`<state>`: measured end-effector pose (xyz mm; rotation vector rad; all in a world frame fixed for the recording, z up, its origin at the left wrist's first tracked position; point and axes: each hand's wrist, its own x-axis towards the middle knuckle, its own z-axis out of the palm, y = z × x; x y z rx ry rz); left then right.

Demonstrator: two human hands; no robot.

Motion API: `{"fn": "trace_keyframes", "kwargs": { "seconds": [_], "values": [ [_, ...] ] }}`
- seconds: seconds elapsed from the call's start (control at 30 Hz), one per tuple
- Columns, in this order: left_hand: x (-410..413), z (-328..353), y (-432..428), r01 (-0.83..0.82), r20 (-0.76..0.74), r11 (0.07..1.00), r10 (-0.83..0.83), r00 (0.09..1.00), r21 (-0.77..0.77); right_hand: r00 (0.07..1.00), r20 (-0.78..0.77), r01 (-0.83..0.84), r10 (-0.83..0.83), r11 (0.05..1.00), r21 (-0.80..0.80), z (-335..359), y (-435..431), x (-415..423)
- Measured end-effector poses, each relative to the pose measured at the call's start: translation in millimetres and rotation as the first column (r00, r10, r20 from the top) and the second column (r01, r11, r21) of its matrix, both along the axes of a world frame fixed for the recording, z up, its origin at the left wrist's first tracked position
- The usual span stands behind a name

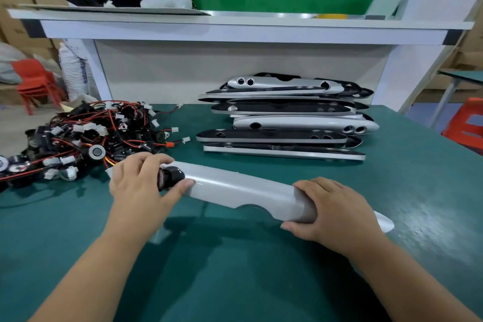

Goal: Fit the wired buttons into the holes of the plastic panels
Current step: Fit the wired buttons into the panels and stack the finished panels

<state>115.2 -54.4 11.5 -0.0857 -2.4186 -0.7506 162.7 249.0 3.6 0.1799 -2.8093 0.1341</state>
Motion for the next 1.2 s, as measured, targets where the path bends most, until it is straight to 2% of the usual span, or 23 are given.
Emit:
{"fn": "trace_keyframes", "kwargs": {
  "seconds": [0.07, 0.17, 0.23, 0.33, 0.5, 0.57, 0.63, 0.67, 0.73, 0.77, 0.8, 0.83, 0.97, 1.07, 1.2],
  "values": [
    [2.3, -0.2, 2.0, 0.019, -0.041, 0.999, -0.017, 0.999, 0.029, 1.0, 0.004, 0.018, -0.018, 1.0, -0.021, 0.2, 2.9, 0.6],
    [2.5, -1.8, 10.2, 0.112, -0.12, 0.989, -0.123, 0.985, -0.094, 0.999, 0.03, 0.024, -0.023, 1.0, -0.019, 0.3, 4.2, 0.0],
    [0.3, -1.4, 14.9, 0.074, -0.155, 0.989, -0.093, 0.983, -0.126, 0.999, 0.045, 0.026, -0.025, 0.999, -0.021, -0.5, 2.2, -0.3],
    [-1.5, 0.4, 11.5, 0.036, -0.141, 0.993, -0.051, 0.989, -0.109, 0.998, 0.057, 0.026, -0.024, 0.999, -0.033, -1.1, 1.5, -0.8],
    [5.5, -2.1, 12.9, 0.154, -0.009, 0.98, -0.157, 0.988, -0.129, 0.998, 0.061, -0.014, 0.019, 0.996, -0.093, 0.4, 6.2, 0.0],
    [2.8, -4.1, 12.6, 0.162, -0.032, 0.986, -0.163, 0.986, -0.028, 0.998, 0.062, -0.013, 0.019, 0.996, -0.093, 1.6, 9.9, -0.6],
    [-3.2, -3.8, 6.5, 0.157, -0.059, 0.962, -0.147, 0.987, 0.224, 0.995, 0.093, -0.011, 0.023, 0.993, -0.121, 3.0, 15.3, -1.2],
    [-6.3, -3.3, 1.6, 0.165, -0.037, 0.908, -0.163, 0.986, 0.386, 0.994, 0.109, -0.013, 0.027, 0.991, -0.133, 4.0, 18.6, -1.0],
    [-11.0, -6.1, -6.6, 0.196, 0.048, 0.666, -0.329, 0.943, 0.719, 0.99, 0.138, -0.02, 0.04, 0.989, -0.147, 5.0, 24.7, 0.0],
    [-12.2, -9.3, -8.4, 0.196, 0.07, 0.545, -0.429, 0.901, 0.815, 0.987, 0.156, -0.023, 0.047, 0.988, -0.152, 5.0, 27.1, 0.5],
    [-13.2, -12.5, -8.7, 0.194, 0.083, 0.482, -0.496, 0.865, 0.854, 0.982, 0.179, -0.027, 0.055, 0.988, -0.155, 5.0, 28.5, 0.9],
    [-13.8, -15.1, -7.8, 0.196, 0.09, 0.473, -0.516, 0.852, 0.859, 0.977, 0.202, -0.032, 0.064, 0.987, -0.155, 5.1, 29.5, 1.0],
    [-13.6, -14.9, 0.3, 0.22, 0.054, 0.49, -0.486, 0.872, 0.843, 0.977, 0.197, -0.056, 0.081, 0.99, -0.132, 6.2, 21.0, 1.2],
    [-2.1, -12.0, 19.9, 0.275, 0.073, 0.576, -0.507, 0.859, 0.77, 0.995, 0.042, -0.08, 0.089, 0.982, -0.172, 8.3, -6.1, 0.8],
    [15.8, -15.4, 54.8, 0.338, 0.053, 0.58, -0.552, 0.832, 0.741, 0.964, -0.203, -0.221, 0.173, 0.944, -0.247, 12.2, -57.8, -0.1]
  ]
}}
